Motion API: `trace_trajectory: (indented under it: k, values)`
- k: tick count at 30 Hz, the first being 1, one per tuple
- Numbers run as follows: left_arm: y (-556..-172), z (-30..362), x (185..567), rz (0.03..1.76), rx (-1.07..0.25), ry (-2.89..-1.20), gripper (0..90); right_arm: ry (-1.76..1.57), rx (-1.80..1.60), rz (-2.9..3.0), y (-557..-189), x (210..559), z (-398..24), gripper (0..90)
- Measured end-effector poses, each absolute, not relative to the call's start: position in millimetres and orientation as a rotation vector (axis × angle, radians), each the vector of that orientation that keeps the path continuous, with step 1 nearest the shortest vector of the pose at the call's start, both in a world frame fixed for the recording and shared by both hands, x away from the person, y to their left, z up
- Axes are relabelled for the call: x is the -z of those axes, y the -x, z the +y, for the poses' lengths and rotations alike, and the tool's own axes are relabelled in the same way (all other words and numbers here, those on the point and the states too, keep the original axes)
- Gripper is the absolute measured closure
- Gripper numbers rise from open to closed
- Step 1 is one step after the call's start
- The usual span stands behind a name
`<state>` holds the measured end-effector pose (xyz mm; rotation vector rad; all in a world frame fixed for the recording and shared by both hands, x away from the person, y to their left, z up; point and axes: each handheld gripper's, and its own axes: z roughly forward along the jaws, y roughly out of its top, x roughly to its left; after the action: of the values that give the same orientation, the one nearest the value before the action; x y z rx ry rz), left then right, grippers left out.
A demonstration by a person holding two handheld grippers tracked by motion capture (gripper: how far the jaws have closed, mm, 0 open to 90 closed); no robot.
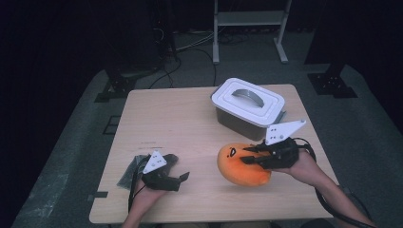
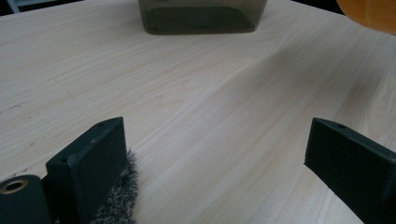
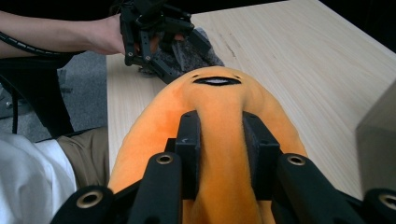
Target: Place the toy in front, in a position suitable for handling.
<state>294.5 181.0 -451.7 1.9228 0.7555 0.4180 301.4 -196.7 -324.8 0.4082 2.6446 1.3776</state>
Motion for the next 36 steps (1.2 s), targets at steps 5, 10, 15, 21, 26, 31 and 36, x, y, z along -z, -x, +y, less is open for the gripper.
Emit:
trace_trajectory:
  k: [5, 10, 15, 21, 26, 31, 36]
  values:
    - [-294.6, 183.2, 451.1, 0.761, -0.422, -1.921, 4.9, -0.389, -1.395, 2.658, -305.3, 329.1, -188.2, 70.2]
    - [-294.9, 185.5, 450.8, 0.767, -0.425, -1.916, 4.9, -0.382, -1.403, 2.678, -311.1, 337.5, -177.8, 70.0]
    - [-295.2, 186.2, 450.7, 0.771, -0.426, -1.911, 4.9, -0.383, -1.409, 2.689, -314.2, 341.6, -172.3, 70.0]
    - [-295.5, 187.5, 450.4, 0.774, -0.428, -1.912, 4.9, -0.375, -1.422, 2.705, -318.6, 348.9, -164.5, 69.8]
    - [-296.2, 189.7, 450.3, 0.778, -0.427, -1.905, 4.9, -0.359, -1.418, 2.717, -321.9, 357.7, -156.4, 69.7]
    - [-296.8, 191.5, 450.4, 0.786, -0.431, -1.898, 4.9, -0.352, -1.415, 2.73, -324.0, 365.1, -150.6, 69.6]
    - [-296.9, 192.7, 450.0, 0.789, -0.433, -1.893, 4.9, -0.335, -1.406, 2.74, -325.4, 369.7, -144.9, 69.5]
